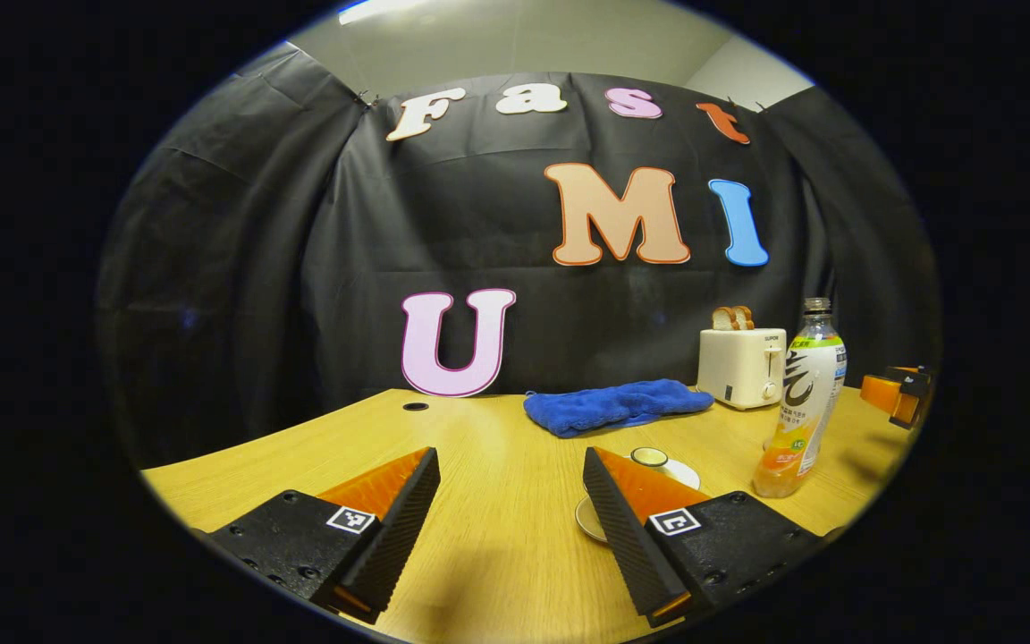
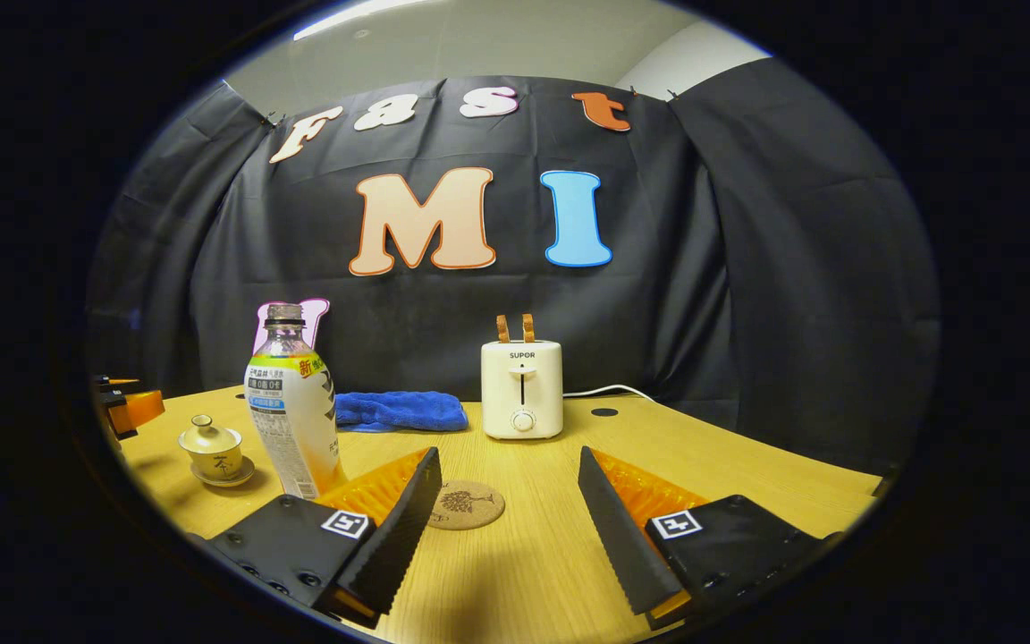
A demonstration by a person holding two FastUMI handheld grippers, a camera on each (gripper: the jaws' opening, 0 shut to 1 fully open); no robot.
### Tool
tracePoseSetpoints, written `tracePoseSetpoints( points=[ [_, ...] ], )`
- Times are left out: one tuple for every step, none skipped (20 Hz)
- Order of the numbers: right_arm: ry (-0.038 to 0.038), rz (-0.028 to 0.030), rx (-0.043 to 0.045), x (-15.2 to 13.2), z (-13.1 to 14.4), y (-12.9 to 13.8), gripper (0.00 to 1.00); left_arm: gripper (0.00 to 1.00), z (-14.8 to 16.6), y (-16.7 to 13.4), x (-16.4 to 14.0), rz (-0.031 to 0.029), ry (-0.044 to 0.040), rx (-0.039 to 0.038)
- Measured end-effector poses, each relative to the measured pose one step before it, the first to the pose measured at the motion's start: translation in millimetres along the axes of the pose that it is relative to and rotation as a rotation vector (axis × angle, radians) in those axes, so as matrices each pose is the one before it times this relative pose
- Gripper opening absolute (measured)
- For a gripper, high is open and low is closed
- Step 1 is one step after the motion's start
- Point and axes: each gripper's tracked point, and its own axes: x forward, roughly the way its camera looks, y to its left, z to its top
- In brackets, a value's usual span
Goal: Open the teacup lid with one hand, grasp the water bottle and pour water into the teacup with the other hand; after pouring, place the water bottle on the coaster and then close the teacup lid.
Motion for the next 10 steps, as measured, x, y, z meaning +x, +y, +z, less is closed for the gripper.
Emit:
tracePoseSetpoints(
  points=[
    [0.00007,-0.00004,-0.00013,-0.06,-0.2,0.17,0.94,0.95,-0.39,-0.63,0.15,-0.00124,-0.00035,-0.00015],
    [-0.00019,0.00019,-0.00009,0.19,0.07,-0.06,0.98,0.95,0.22,-0.23,0.17,-0.00252,-0.00007,-0.00015],
    [0.0,-0.00008,-0.00005,-0.14,-0.08,-0.06,0.96,0.95,-0.07,-1.4,0.69,-0.00539,-0.00061,-0.00023],
    [0.00016,-0.00005,0.0,-0.07,0.09,0.02,0.94,0.95,0.26,-1.86,0.27,-0.00858,0.00049,0.00081],
    [-0.00016,0.00005,-0.00014,0.29,-0.16,0.06,0.94,0.95,-0.58,-2.68,-0.21,-0.01143,-0.0009,0.00024],
    [-0.00015,0.00002,-0.00008,-0.35,0.45,-0.22,0.94,0.95,0.95,-2.41,1.36,-0.01175,-0.00107,-0.00066],
    [0.00022,-0.00005,0.00007,0.17,-0.66,0.05,0.94,0.95,-0.6,-1.72,0.36,-0.01116,-0.00037,-0.00052],
    [-0.00028,-0.00003,-0.00021,-0.19,0.62,0.21,0.94,0.95,0.4,-2.01,-0.09,-0.01135,-0.00103,0.00003],
    [-0.0002,0.00011,-0.00024,-0.21,-0.17,-0.16,0.94,0.94,-0.49,-3.46,0.25,-0.01473,-0.00024,0.00038],
    [-0.00023,0.00003,0.0,-0.16,0.24,-0.53,0.94,0.94,0.48,-3.57,-0.55,-0.01918,-0.00051,0.00001]
  ],
)
